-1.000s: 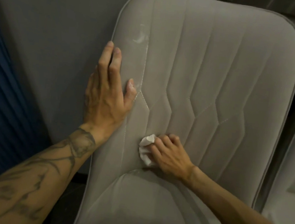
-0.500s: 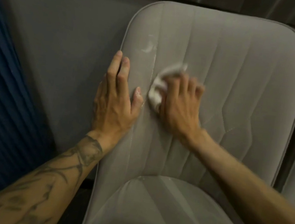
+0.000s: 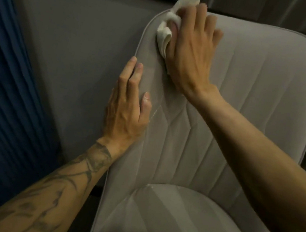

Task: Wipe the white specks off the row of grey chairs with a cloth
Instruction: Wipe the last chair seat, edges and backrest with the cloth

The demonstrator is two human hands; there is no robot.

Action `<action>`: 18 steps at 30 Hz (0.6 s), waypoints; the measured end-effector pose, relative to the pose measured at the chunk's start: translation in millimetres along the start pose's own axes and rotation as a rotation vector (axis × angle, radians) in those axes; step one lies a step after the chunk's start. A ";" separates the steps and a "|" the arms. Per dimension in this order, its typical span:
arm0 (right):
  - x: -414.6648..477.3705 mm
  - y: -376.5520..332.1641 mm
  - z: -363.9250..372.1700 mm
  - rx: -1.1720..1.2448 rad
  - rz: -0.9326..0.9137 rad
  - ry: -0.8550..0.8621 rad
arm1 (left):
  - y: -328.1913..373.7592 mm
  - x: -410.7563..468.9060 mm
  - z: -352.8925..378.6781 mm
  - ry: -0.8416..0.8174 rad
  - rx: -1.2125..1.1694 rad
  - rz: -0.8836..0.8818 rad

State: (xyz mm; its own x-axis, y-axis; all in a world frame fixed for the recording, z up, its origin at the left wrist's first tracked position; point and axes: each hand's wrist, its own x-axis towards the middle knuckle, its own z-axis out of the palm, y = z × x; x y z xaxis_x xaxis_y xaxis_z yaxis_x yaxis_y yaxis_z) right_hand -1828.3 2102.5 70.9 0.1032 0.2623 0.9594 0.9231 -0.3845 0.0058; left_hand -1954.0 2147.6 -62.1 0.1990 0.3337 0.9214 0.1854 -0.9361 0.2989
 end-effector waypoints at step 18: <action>-60.8 -14.3 -20.7 0.123 -0.373 -0.330 | -3.2 -1.6 -4.6 0.037 -0.202 -0.050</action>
State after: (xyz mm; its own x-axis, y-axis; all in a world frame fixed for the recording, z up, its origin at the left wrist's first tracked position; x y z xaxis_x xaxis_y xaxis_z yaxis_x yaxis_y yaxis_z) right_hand -1855.4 2073.8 18.3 -0.1484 0.6351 0.7580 0.9541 -0.1096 0.2786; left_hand -1959.3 2149.5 -63.3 0.1579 0.3795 0.9116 -0.0028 -0.9230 0.3847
